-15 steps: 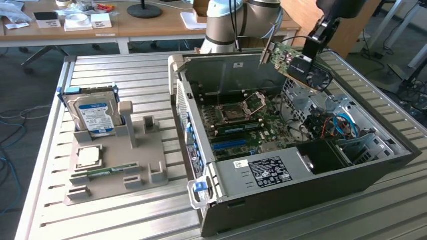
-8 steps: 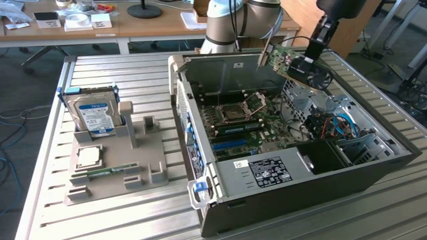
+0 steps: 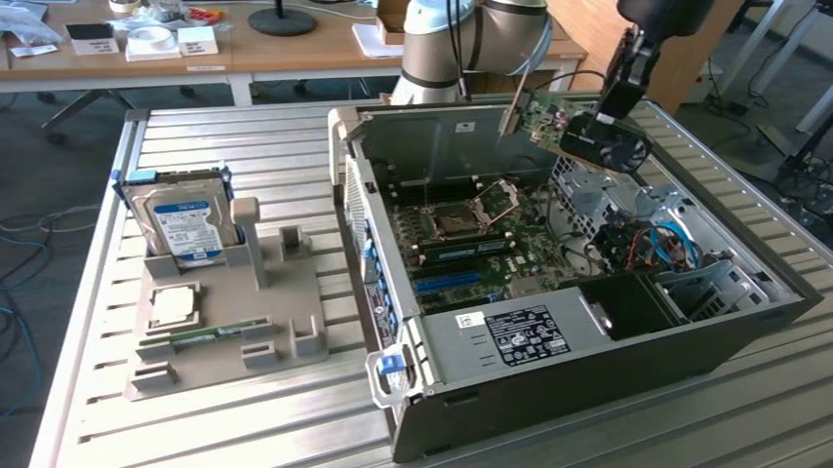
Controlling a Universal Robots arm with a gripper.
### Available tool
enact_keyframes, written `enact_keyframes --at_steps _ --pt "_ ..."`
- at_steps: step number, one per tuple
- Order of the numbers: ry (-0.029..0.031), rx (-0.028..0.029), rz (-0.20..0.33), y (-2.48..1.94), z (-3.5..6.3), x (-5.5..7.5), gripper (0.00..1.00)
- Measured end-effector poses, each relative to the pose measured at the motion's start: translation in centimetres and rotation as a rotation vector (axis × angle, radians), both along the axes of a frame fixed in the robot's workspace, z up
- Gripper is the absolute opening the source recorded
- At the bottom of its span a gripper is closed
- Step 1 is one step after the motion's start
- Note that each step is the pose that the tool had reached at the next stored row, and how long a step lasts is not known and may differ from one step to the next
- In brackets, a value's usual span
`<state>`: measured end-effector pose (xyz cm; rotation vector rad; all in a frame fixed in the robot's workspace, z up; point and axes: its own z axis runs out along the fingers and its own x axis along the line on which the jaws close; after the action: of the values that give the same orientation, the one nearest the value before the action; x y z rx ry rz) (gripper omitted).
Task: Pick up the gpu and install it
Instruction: 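Insert the gpu into the slot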
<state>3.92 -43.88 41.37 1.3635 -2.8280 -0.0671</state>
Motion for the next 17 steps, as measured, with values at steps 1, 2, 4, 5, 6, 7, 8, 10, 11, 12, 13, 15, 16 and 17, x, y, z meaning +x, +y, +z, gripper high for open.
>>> enact_keyframes --at_steps 1,2,4,5,6,7,8,10,11,12,13,15,16,17 --pt "0.0000 -0.0003 0.018 0.00 0.00 0.00 0.27" --pt "0.0000 -0.0006 0.036 0.00 0.00 0.00 0.27" --pt "0.0000 -0.0011 0.072 0.00 -0.01 0.00 0.27" --pt "0.0000 -0.0014 0.090 0.00 -0.01 0.00 0.27" --pt "0.0000 -0.0018 0.108 0.00 -0.01 0.00 0.27" --pt "0.0000 -0.0020 0.127 0.00 -0.01 0.00 0.27" --pt "0.0000 -0.0023 0.145 0.00 -0.01 0.00 0.27" --pt "0.0000 -0.0028 0.181 0.00 -0.01 0.00 0.27" --pt "-0.0001 -0.0030 0.199 0.00 -0.02 0.00 0.27" --pt "0.0000 -0.0033 0.217 0.00 -0.01 0.00 0.27" --pt "0.0000 -0.0035 0.235 0.00 -0.02 0.00 0.27" --pt "0.0000 -0.0039 0.272 0.00 -0.02 0.00 0.27" --pt "-0.0001 -0.0041 0.291 0.00 -0.02 0.00 0.27" --pt "-0.0001 -0.0040 0.308 0.00 -0.03 0.00 0.27"
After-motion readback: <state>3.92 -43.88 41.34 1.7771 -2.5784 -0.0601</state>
